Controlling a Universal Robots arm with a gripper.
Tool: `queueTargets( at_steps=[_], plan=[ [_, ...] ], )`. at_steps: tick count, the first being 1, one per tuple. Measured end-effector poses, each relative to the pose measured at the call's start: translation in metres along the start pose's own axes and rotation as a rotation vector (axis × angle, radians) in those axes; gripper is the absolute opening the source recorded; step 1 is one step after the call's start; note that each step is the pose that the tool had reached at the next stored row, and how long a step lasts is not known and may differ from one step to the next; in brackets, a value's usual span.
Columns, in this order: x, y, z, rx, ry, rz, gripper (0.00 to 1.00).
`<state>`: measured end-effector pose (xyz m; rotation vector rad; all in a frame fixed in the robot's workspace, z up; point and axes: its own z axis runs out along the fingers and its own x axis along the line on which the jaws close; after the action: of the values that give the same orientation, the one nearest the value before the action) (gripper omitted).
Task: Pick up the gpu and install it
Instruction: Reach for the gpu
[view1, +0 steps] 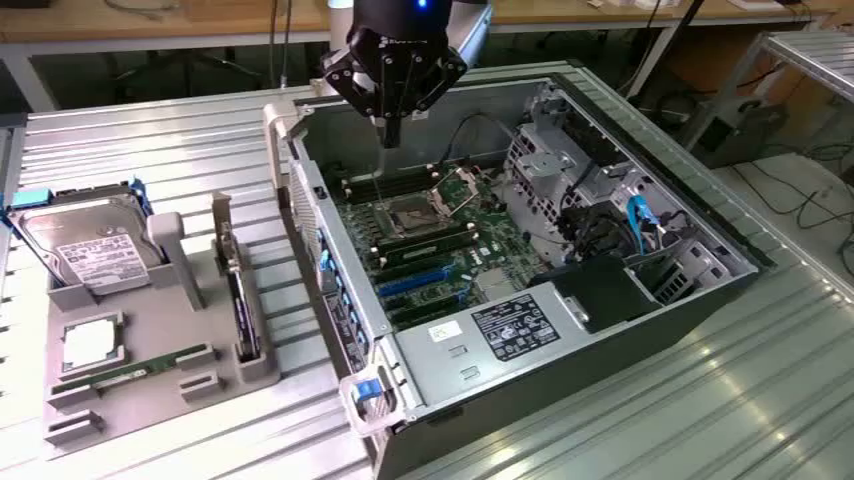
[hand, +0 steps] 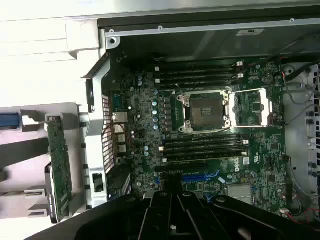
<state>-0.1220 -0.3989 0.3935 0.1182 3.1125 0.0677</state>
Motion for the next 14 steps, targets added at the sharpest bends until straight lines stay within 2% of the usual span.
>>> queueTargets(
  at_steps=[14],
  plan=[
    [0.0000, 0.0000, -0.0001, 0.0001, 0.0001, 0.000, 0.11]
  ],
)
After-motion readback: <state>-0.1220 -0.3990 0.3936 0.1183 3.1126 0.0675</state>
